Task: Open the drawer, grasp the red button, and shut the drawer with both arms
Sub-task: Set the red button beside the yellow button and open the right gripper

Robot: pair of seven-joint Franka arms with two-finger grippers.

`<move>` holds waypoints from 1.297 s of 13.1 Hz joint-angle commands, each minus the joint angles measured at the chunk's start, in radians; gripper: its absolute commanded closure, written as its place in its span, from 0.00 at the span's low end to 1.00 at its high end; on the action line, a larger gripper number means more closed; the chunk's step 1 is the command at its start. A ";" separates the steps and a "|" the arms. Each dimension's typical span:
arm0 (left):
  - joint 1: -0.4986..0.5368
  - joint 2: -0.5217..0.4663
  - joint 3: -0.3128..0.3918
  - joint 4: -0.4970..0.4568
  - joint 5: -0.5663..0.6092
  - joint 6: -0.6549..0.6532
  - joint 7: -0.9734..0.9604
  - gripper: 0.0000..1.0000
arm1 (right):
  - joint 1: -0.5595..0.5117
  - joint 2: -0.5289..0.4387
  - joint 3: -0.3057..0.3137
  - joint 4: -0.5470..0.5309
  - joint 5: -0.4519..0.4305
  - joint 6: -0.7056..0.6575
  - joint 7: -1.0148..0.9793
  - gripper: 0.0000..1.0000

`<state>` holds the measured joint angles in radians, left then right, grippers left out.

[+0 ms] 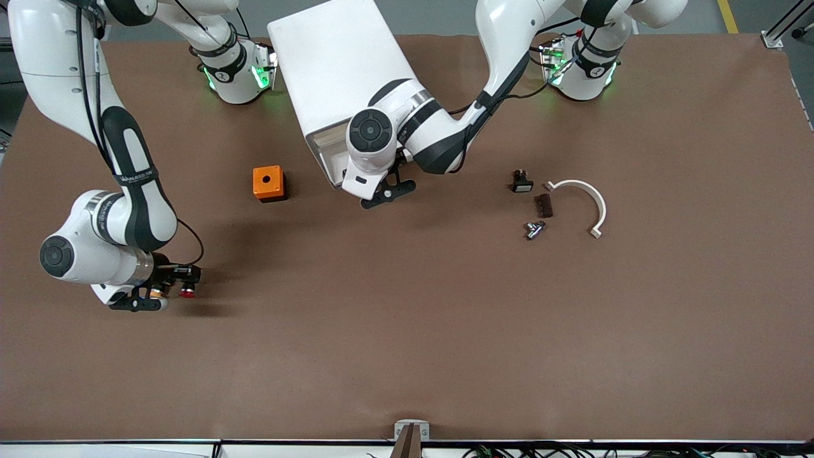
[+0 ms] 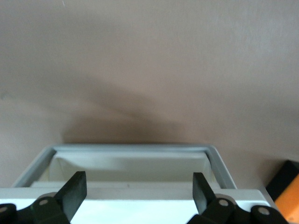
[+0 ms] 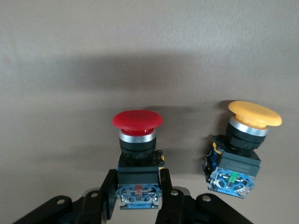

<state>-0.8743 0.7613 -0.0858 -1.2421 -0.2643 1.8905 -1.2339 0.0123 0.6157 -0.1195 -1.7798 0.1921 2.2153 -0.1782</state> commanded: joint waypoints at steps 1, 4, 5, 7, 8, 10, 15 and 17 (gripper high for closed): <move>-0.020 -0.004 0.008 -0.020 -0.047 0.016 -0.019 0.00 | -0.022 0.012 0.020 0.002 -0.002 0.009 -0.007 0.63; -0.037 -0.002 0.008 -0.040 -0.099 0.018 -0.021 0.00 | -0.020 0.015 0.020 0.010 0.001 0.009 -0.006 0.04; -0.041 -0.003 0.008 -0.051 -0.119 0.016 -0.021 0.00 | -0.020 0.012 0.020 0.019 0.001 0.006 -0.009 0.01; -0.041 -0.003 0.008 -0.057 -0.151 0.018 -0.012 0.00 | -0.022 -0.004 0.020 0.029 0.000 0.006 -0.009 0.00; -0.041 -0.003 0.008 -0.057 -0.153 0.018 -0.010 0.00 | -0.022 -0.019 0.020 0.031 0.000 0.007 -0.009 0.00; -0.040 -0.003 0.005 -0.057 -0.190 0.015 -0.003 0.00 | -0.022 -0.077 0.020 0.026 0.000 0.001 -0.009 0.00; 0.003 -0.017 0.011 -0.054 -0.178 0.015 0.002 0.00 | -0.022 -0.255 0.012 0.014 -0.008 -0.107 -0.009 0.00; 0.049 -0.036 0.020 -0.042 -0.173 0.003 -0.009 0.00 | -0.023 -0.309 0.004 0.014 -0.010 -0.163 -0.007 0.00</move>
<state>-0.8704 0.7601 -0.0744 -1.2820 -0.4287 1.9065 -1.2395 0.0102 0.3793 -0.1244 -1.7321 0.1920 2.0893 -0.1783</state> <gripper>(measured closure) 0.000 0.000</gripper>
